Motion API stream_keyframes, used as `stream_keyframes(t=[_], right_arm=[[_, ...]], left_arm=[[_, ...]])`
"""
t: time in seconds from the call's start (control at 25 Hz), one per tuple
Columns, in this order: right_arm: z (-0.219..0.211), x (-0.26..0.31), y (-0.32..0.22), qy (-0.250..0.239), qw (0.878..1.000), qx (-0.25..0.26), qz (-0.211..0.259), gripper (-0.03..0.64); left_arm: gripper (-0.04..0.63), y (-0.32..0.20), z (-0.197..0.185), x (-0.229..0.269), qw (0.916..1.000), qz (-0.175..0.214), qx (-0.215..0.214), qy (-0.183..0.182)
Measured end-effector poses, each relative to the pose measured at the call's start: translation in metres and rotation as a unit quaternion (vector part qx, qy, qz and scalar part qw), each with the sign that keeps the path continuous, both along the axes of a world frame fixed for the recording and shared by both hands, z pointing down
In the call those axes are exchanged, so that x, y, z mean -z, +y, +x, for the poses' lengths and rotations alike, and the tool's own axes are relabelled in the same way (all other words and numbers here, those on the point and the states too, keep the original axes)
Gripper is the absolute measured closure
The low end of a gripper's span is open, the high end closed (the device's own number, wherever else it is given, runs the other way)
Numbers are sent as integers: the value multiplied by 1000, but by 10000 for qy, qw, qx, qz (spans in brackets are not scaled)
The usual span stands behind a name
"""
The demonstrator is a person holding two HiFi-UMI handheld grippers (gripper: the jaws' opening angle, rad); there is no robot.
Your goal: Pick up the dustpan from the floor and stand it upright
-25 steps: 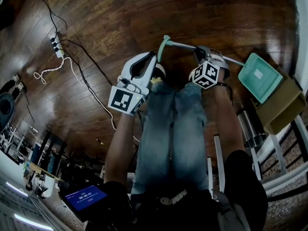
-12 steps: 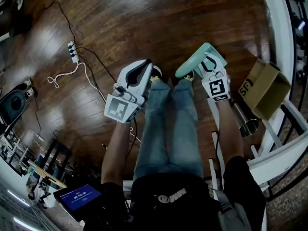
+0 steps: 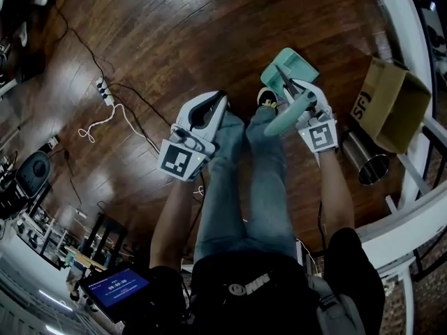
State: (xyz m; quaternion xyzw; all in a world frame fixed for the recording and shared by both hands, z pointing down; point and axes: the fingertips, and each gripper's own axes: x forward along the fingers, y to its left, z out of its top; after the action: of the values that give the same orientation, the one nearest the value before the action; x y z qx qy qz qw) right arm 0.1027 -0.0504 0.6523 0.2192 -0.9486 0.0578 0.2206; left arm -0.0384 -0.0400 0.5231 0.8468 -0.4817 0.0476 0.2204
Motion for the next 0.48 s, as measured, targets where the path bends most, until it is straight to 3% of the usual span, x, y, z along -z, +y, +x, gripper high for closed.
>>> stream_keyframes(t=[0.12, 0.48], right_arm=[[20, 2, 9, -190, 9998, -93, 14, 531], [52, 8, 16, -160, 9991, -324, -218, 485]], left_arm=[[563, 3, 28, -1, 9999, 38, -135, -33], [566, -5, 53, 17, 9995, 16, -309, -46]])
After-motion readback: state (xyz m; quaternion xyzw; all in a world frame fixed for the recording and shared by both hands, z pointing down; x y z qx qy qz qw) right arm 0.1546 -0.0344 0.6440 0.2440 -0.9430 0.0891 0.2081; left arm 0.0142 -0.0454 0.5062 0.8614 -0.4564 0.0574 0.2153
